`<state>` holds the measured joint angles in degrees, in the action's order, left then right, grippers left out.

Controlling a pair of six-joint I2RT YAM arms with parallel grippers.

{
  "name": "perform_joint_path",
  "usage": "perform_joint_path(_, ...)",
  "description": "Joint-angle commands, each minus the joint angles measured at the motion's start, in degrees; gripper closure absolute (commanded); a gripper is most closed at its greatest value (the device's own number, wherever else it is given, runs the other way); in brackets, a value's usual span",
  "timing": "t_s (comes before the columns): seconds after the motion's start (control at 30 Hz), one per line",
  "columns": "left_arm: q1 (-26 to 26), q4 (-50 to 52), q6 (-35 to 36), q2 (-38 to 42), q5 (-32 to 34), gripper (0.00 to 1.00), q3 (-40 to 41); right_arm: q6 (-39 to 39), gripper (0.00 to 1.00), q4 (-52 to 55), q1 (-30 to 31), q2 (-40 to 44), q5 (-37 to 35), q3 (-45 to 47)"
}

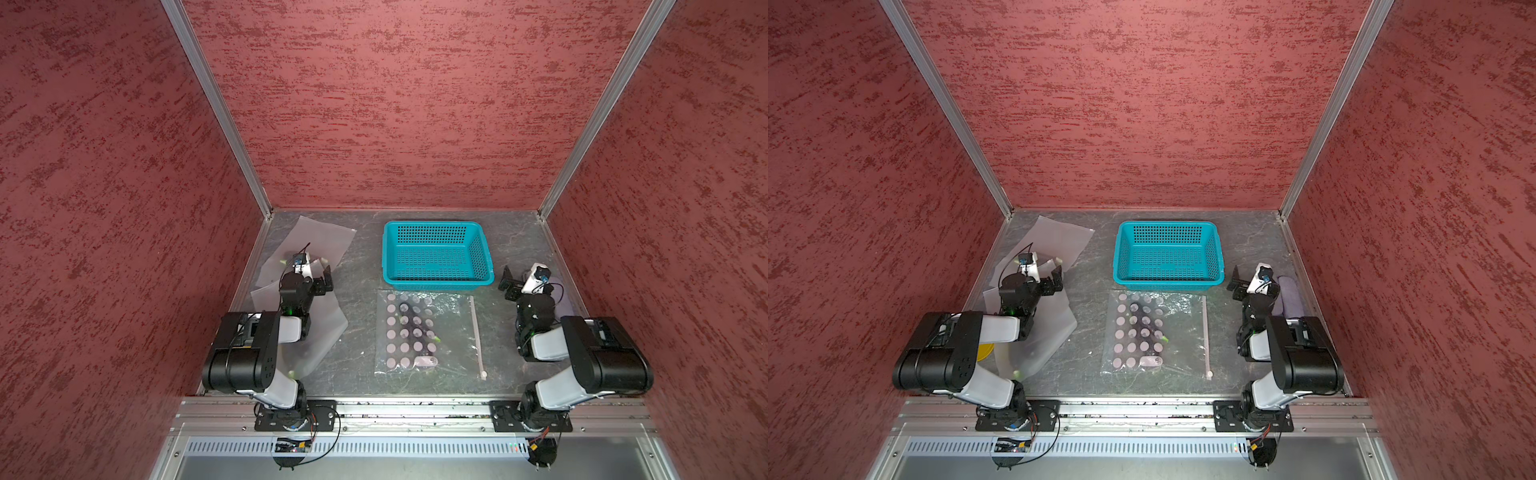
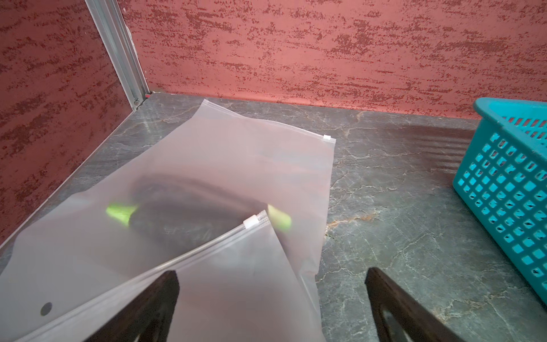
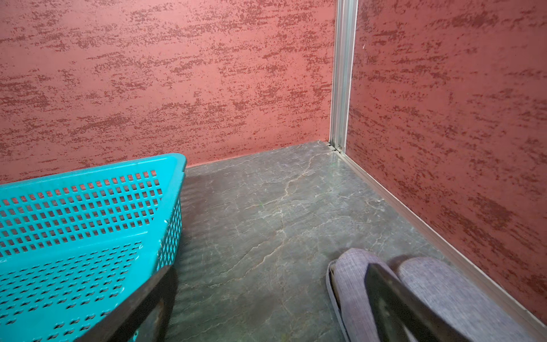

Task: Place the eggplant in a zip-top bag and seal the zipper
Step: Reset both arms

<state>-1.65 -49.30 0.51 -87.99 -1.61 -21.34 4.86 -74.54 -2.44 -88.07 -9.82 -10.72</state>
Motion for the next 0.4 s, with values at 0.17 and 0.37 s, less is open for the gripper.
perform_joint_path(0.17,-0.2,-1.4,-0.2,0.1,-1.0,0.00,-0.7,-0.9,0.01,-2.6,0.2,0.3,0.0,-0.5)
perform_joint_path(0.37,-0.8,-1.5,-0.5,0.2,-2.2,0.00,-0.6,-0.9,0.01,-2.6,0.2,0.3,0.0,-0.6)
